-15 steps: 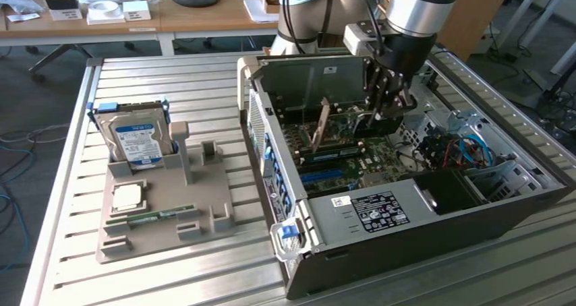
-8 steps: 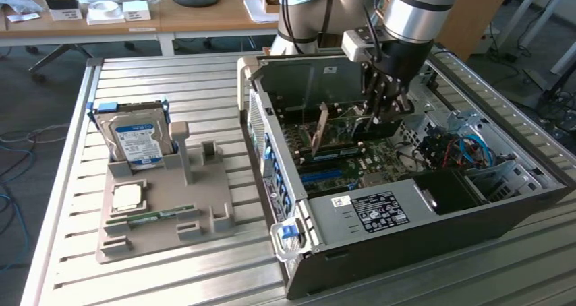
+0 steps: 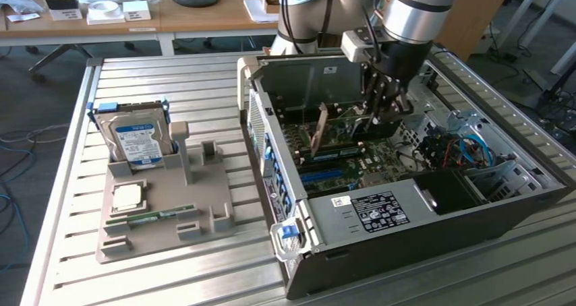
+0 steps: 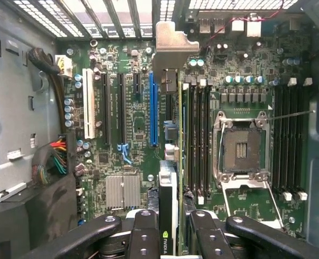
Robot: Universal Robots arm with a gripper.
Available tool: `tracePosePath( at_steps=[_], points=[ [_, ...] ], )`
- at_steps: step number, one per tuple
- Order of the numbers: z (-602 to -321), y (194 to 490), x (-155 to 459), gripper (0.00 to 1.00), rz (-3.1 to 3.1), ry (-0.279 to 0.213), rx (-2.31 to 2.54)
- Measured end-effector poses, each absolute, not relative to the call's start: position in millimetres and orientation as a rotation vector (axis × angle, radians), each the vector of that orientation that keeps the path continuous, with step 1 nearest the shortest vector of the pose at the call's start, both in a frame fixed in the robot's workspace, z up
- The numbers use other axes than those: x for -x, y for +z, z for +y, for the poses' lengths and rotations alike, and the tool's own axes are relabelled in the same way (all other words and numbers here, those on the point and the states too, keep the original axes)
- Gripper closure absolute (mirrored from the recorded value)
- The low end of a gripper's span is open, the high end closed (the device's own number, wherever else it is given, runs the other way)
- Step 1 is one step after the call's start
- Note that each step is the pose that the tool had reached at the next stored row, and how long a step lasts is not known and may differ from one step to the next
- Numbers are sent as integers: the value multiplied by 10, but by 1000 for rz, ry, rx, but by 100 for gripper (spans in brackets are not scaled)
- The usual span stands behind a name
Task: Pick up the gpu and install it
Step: 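Insert the gpu into the slot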
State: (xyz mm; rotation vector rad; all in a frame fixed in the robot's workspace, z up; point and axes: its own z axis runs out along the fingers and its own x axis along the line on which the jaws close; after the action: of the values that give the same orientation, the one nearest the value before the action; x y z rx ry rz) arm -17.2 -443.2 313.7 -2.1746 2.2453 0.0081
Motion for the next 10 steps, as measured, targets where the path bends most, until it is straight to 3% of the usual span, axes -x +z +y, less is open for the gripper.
tracePosePath(
  at_steps=[10],
  points=[
    [-4433,3021,236,73,2244,8,2177]
  ],
)
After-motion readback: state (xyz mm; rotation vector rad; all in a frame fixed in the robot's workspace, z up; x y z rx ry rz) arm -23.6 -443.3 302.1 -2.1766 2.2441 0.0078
